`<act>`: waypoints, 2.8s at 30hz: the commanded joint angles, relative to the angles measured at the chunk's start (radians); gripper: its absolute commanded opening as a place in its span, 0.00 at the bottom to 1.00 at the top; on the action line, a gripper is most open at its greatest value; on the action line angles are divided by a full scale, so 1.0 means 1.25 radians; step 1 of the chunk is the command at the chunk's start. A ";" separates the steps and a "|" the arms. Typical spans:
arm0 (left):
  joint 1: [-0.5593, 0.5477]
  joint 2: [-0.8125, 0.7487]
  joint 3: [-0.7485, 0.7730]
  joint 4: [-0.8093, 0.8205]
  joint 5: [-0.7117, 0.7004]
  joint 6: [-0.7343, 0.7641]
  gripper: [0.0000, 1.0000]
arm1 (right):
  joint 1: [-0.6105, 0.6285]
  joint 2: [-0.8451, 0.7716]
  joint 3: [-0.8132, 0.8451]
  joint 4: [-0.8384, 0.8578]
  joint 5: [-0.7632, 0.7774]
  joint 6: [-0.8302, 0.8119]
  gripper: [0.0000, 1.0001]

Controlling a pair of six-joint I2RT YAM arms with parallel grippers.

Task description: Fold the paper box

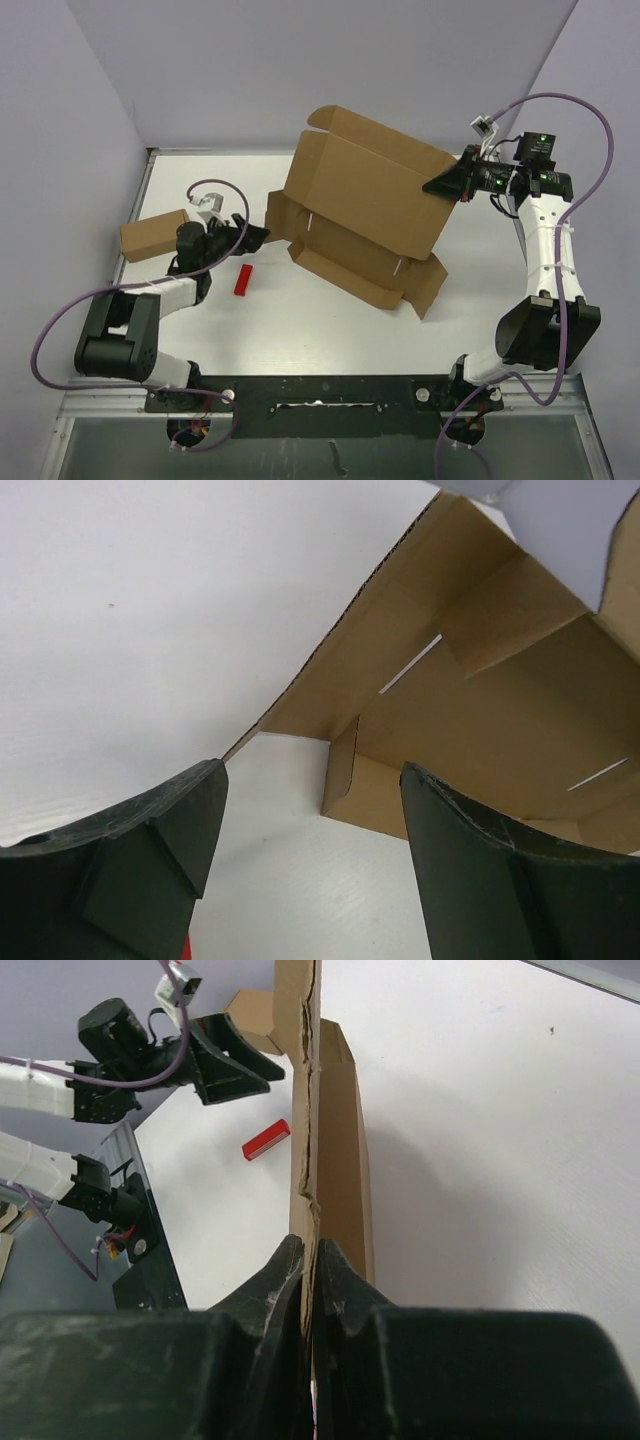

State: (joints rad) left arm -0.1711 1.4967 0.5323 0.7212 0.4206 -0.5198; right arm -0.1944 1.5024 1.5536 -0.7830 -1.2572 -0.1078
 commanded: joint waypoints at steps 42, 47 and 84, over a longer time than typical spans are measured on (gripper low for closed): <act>-0.025 0.286 0.069 0.447 0.254 0.005 0.45 | 0.005 -0.017 0.020 -0.124 -0.031 -0.180 0.00; -0.031 0.274 0.034 0.486 0.251 0.017 0.49 | 0.005 -0.019 0.029 -0.146 -0.035 -0.196 0.00; -0.052 0.284 -0.040 0.635 0.349 0.110 0.78 | 0.005 -0.006 0.048 -0.160 -0.032 -0.204 0.00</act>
State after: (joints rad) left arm -0.2466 1.8496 0.4995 1.4216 0.8040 -0.3813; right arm -0.1944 1.5017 1.5711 -1.0042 -1.2934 -0.3447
